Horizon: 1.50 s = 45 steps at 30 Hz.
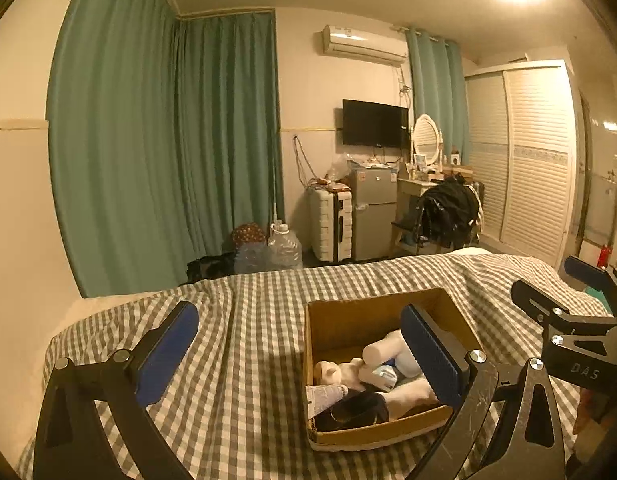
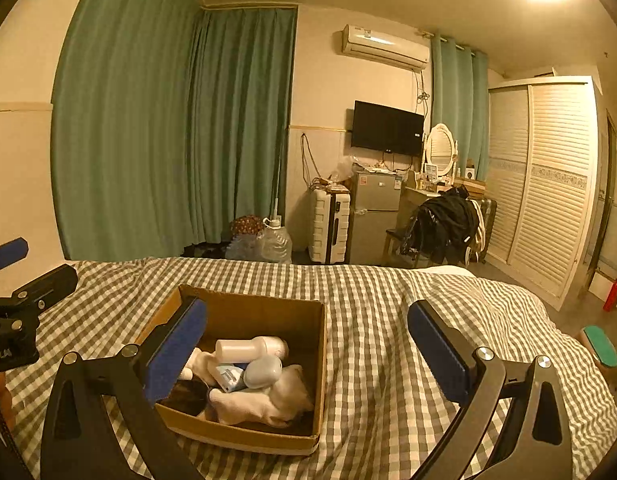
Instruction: Organize objects
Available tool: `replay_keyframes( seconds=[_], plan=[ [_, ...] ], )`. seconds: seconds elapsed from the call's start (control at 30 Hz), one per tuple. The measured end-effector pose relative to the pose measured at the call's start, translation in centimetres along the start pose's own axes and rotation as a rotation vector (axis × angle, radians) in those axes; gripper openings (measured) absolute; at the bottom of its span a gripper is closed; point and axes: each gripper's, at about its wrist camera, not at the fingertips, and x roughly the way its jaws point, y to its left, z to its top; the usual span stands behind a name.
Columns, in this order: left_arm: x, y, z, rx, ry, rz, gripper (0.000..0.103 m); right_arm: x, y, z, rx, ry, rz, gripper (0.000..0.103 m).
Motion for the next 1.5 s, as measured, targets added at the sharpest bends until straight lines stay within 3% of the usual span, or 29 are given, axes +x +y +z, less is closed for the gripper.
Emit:
replay_keyframes(
  seconds=[1.5],
  plan=[
    [1.0,0.0,-0.5,0.010,0.050,0.006,0.103,0.5,0.4,-0.8,0.003,0.049,0.003,0.101]
  ],
)
